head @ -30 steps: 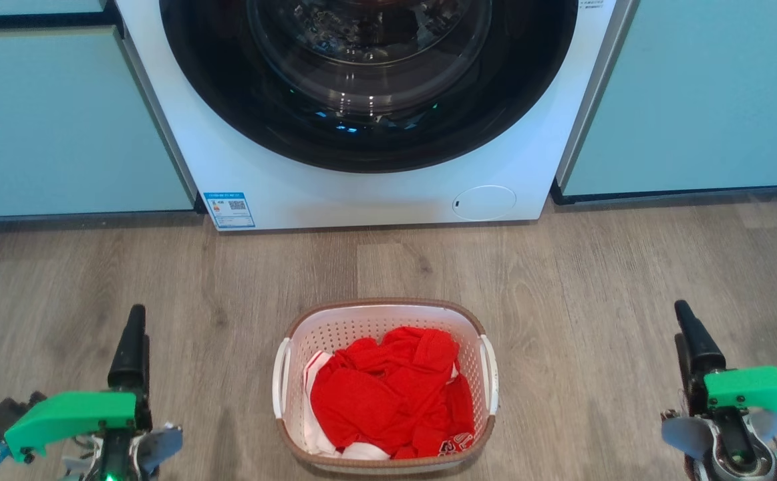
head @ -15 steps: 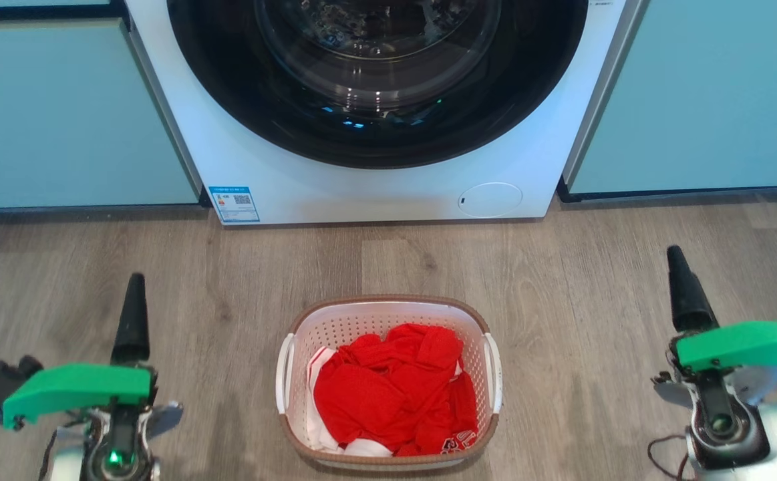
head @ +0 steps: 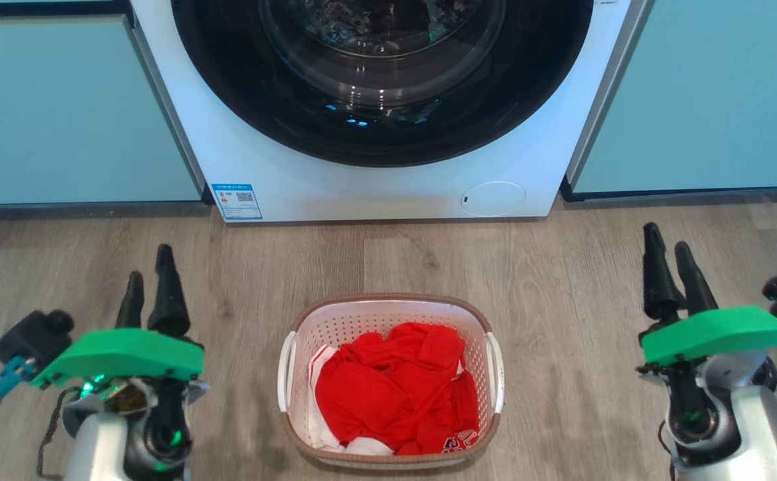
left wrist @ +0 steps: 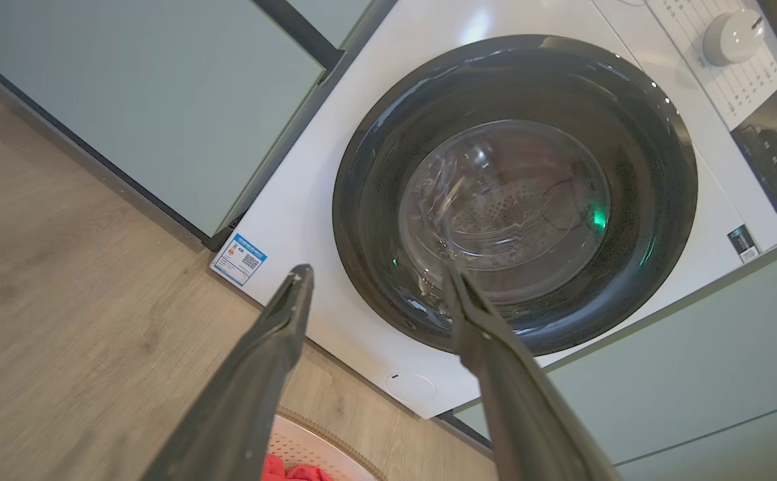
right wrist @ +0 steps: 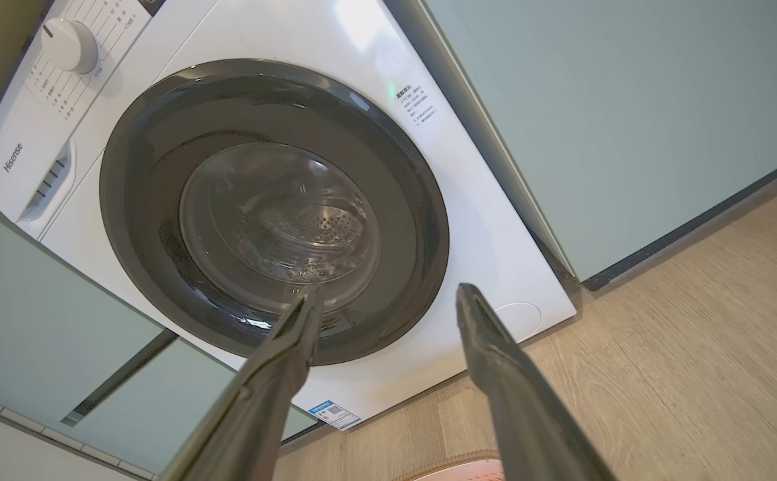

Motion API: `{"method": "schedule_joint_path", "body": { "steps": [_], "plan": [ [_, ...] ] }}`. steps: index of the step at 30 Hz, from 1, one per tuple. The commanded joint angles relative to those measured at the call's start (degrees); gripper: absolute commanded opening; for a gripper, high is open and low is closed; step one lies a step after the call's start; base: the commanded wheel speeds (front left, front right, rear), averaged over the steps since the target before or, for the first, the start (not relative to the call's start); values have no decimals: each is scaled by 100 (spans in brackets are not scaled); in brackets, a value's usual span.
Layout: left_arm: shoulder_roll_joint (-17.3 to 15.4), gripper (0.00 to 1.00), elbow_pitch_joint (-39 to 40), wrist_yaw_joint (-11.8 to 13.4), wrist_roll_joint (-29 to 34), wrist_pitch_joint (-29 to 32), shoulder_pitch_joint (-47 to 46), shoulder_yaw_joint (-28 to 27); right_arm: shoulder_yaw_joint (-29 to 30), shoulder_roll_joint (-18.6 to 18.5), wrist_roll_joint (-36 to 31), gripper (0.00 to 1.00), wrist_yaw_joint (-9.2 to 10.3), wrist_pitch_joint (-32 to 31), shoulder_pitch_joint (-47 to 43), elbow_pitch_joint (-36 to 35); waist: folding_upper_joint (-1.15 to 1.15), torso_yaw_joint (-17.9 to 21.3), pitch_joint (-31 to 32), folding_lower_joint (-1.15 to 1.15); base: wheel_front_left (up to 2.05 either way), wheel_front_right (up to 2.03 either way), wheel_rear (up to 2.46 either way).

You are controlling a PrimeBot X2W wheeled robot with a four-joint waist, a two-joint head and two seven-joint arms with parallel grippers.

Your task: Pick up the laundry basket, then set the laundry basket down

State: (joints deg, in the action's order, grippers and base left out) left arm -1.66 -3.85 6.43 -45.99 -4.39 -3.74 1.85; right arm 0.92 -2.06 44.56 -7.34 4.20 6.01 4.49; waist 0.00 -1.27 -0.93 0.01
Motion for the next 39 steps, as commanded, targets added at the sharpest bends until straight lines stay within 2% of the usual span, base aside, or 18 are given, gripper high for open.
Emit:
{"method": "schedule_joint_path", "body": {
  "steps": [1, 4, 9, 13, 16, 23, 29, 33, 39],
  "plan": [
    [-81, 100, 283, 38, 191, -68, -355, -37, -108, -54, -171, 100, -8, 84, 382, -263, 0, 0, -1, 0, 0, 0, 0],
    [-83, 100, 316, 197, 504, -118, -380, 138, -217, -73, -454, 100, -8, 135, 398, -311, 0, -2, -8, 0, 0, 0, 0],
    [-174, 100, 189, 148, 876, -202, -384, 454, -427, -157, -972, 100, -9, 219, 382, -256, 0, -9, 3, 0, 0, 0, 0],
    [-330, 100, 65, 315, 1346, -270, -420, 776, -592, -191, -1262, 100, -9, 286, 332, -134, 0, -12, 23, 0, 0, 0, 0],
    [-496, 100, -59, 549, 1716, -320, -482, 1118, -631, -184, -1454, 100, -10, 337, 345, -46, 0, -14, 39, 0, 0, 0, 0],
    [-929, 100, -505, 1264, 2549, -437, -761, 2062, -688, -185, -2124, 100, -10, 454, 377, 80, 0, -15, 71, 0, 0, 0, 0],
    [-1073, 100, -825, 1795, 2840, -538, -1012, 2739, -799, -168, -2546, 100, -11, 555, 407, 172, 0, 3, 95, 0, 0, 0, 0],
    [-1026, 100, -969, 1873, 2665, -605, -1077, 2860, -818, -143, -2791, 100, -12, 622, 413, 175, 0, 7, 103, 0, 0, 0, 0],
    [-950, 100, -843, 1813, 2669, -706, -1106, 2774, -885, -118, -3066, 100, -12, 723, 436, 192, 0, 12, 101, 0, 0, 0, 0]
  ]
}}
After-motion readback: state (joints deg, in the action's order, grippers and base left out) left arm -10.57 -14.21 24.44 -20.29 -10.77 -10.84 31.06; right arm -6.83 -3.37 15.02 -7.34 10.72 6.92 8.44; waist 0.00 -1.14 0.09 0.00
